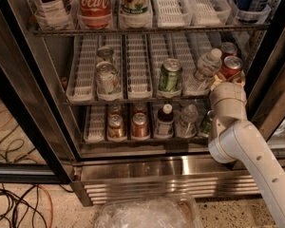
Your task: Pick coke can from middle shelf of fridge
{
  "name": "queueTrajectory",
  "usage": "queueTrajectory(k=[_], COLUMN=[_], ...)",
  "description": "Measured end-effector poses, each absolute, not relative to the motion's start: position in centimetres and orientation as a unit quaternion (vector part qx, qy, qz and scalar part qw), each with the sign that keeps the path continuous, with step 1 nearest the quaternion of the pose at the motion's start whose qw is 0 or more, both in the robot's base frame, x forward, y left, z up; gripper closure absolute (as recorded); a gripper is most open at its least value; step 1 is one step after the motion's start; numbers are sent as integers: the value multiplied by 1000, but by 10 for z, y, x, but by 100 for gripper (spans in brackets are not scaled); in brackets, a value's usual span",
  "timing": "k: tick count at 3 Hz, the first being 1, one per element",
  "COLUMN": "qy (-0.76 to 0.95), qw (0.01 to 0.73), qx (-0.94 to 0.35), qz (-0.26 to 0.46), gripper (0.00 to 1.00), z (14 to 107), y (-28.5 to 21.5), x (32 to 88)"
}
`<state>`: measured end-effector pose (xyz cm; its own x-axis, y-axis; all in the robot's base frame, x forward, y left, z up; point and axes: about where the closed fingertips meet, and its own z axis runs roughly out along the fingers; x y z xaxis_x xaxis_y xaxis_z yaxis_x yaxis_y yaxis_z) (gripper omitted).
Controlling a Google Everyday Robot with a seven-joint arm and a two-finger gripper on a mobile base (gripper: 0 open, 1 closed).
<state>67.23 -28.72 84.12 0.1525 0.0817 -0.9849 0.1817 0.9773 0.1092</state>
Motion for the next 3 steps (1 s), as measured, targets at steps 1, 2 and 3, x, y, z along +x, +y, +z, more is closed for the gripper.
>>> queueTrajectory(k=[1,2,3], qy=[651,661,671], qw=[754,747,739], qx=[86,52,25], qz=[-38,-55,-60], gripper=[100,100,100], z=[850,860,869], y=[-285,-281,-271], x=[669,664,661])
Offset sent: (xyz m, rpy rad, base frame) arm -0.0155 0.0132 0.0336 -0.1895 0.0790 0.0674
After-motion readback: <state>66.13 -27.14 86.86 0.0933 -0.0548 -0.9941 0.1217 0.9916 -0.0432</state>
